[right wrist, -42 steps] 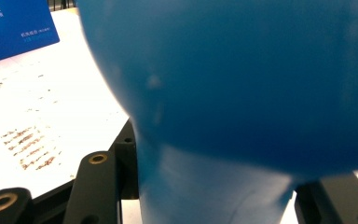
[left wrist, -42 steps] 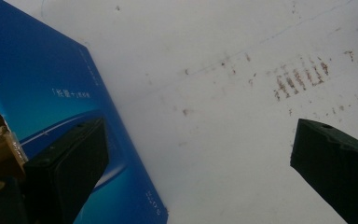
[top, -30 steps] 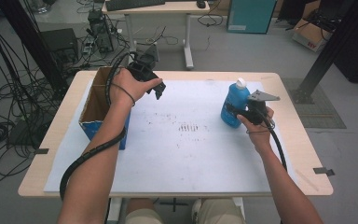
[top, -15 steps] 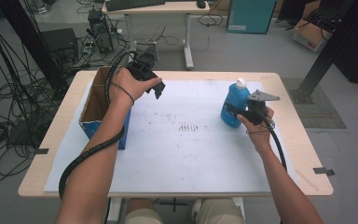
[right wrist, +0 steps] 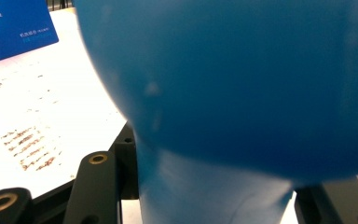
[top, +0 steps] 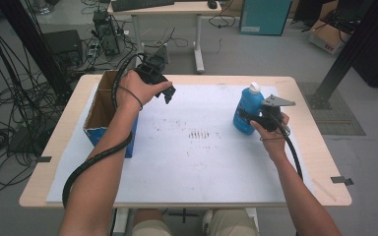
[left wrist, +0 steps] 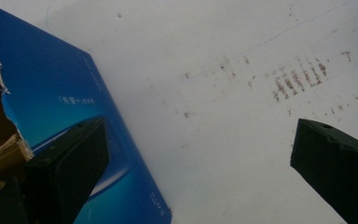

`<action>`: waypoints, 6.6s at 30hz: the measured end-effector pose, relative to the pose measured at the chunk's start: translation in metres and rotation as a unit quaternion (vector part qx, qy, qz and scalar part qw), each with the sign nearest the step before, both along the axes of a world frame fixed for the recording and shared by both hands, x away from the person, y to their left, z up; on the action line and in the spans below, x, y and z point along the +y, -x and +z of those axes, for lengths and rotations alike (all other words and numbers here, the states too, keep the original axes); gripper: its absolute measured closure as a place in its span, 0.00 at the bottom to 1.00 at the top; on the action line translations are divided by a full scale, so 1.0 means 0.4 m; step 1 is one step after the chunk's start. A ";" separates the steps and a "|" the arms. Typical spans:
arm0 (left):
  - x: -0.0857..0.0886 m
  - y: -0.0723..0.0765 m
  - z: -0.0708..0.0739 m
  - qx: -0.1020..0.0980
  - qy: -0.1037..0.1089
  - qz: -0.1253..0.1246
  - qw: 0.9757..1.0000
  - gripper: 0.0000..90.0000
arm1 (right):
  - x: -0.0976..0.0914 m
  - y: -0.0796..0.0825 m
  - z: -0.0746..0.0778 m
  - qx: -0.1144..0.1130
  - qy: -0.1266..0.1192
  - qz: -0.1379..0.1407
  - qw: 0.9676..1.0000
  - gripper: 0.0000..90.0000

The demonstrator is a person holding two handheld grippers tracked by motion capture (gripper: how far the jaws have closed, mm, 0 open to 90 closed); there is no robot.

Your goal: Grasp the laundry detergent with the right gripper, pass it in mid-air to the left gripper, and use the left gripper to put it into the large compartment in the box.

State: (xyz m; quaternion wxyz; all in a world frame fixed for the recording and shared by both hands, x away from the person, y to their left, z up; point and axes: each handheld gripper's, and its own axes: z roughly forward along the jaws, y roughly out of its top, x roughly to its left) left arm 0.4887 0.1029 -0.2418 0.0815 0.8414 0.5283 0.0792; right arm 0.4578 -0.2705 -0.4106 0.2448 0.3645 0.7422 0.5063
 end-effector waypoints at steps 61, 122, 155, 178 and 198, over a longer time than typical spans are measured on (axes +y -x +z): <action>-0.064 0.014 0.185 -0.016 -0.049 -0.289 0.956 0.06 | 0.334 -0.038 0.176 0.058 -0.010 0.185 0.981 0.50; -0.095 0.126 0.152 0.079 -0.049 -0.448 0.889 0.05 | 0.549 0.075 0.228 0.002 0.000 0.409 0.913 0.49; -0.120 0.139 0.140 0.094 -0.071 -0.458 0.881 0.05 | 0.539 0.076 0.237 -0.008 0.003 0.412 0.911 0.49; -0.126 0.140 0.141 0.102 -0.085 -0.459 0.879 0.05 | 0.535 0.084 0.242 0.011 0.005 0.407 0.913 0.49; -0.128 0.140 0.145 0.100 -0.085 -0.459 0.879 0.06 | 0.528 0.082 0.245 0.008 0.008 0.400 0.916 0.49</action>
